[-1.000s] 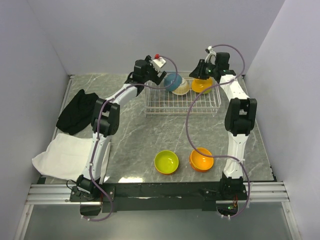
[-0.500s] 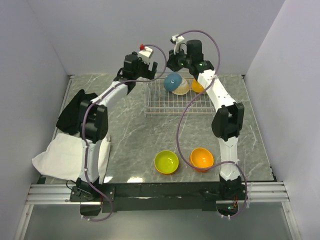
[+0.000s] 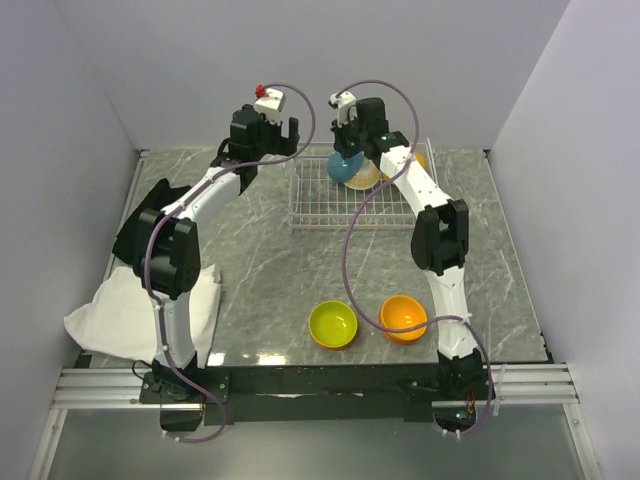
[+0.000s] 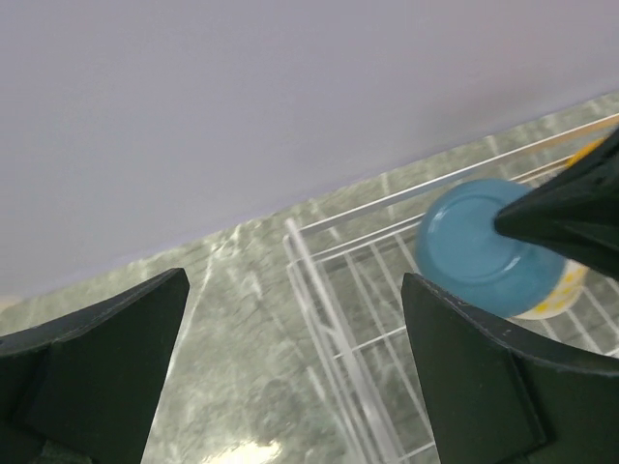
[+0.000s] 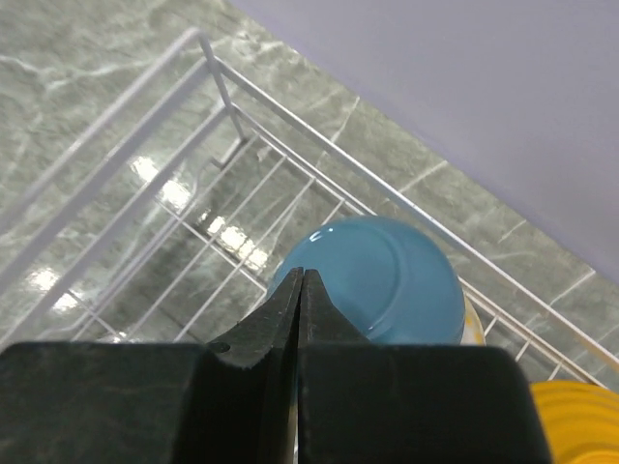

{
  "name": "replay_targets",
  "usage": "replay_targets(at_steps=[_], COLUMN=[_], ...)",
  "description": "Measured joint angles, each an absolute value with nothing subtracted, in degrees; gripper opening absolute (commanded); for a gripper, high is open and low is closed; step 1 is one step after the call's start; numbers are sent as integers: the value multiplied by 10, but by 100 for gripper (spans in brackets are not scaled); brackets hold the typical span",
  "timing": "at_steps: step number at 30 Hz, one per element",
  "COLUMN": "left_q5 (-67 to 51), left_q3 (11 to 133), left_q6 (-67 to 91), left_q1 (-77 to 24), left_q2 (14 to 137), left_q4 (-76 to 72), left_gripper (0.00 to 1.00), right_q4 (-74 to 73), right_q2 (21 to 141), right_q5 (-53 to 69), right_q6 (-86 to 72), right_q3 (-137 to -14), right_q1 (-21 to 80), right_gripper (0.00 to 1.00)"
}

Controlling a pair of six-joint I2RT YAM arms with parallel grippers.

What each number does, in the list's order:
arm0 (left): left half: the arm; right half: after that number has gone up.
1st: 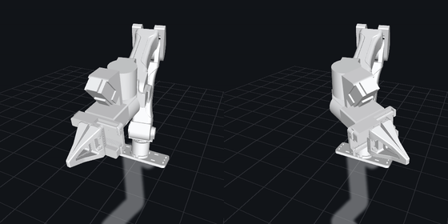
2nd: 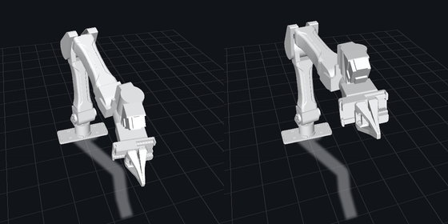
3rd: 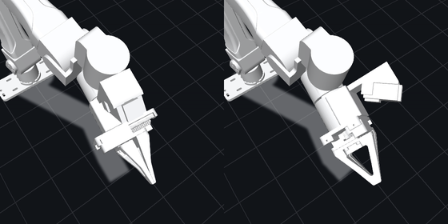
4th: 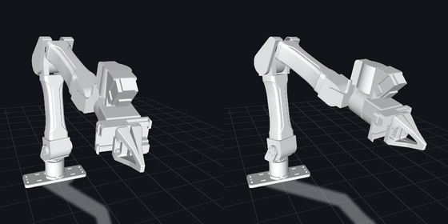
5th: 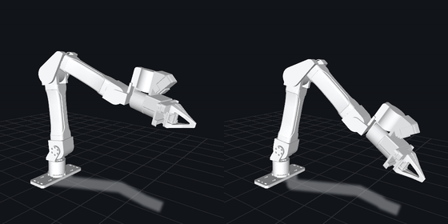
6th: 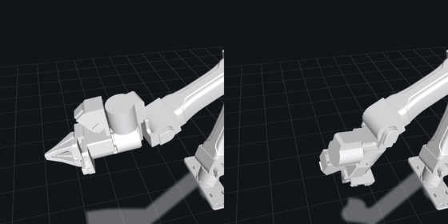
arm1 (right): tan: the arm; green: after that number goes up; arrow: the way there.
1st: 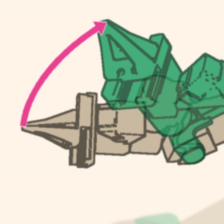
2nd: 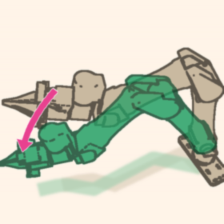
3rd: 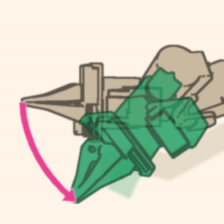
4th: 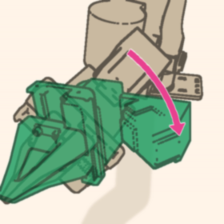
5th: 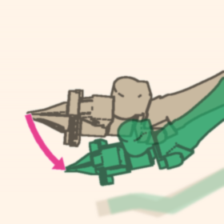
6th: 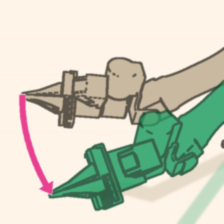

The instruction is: Load the bowls into the dish rack

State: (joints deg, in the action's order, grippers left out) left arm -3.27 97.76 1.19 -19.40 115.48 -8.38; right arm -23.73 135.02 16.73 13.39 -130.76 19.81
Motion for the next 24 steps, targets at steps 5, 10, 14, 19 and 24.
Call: replay_targets(at_steps=[5,10,14,19,24], left_q5=[-16,-10,-10,-10,-10], left_q3=[959,957,957,958,963], left_q6=[11,11,11,11,11], left_q1=[-181,-178,-179,-179,-179], left_q2=[1150,1149,1148,1148,1148], left_q4=[-83,-83,-84,-84,-83], left_gripper=[99,99,99,99,99], right_q4=[-242,-254,-259,-271,-272], right_q2=[1353,1353,1353,1353,1353], right_q5=[153,139,127,109,96], right_q6=[143,156,165,170,174], right_q3=[-1307,-1306,-1296,-1284,-1282], right_q1=[201,204,204,203,200], right_gripper=[0,0,0,0,0])
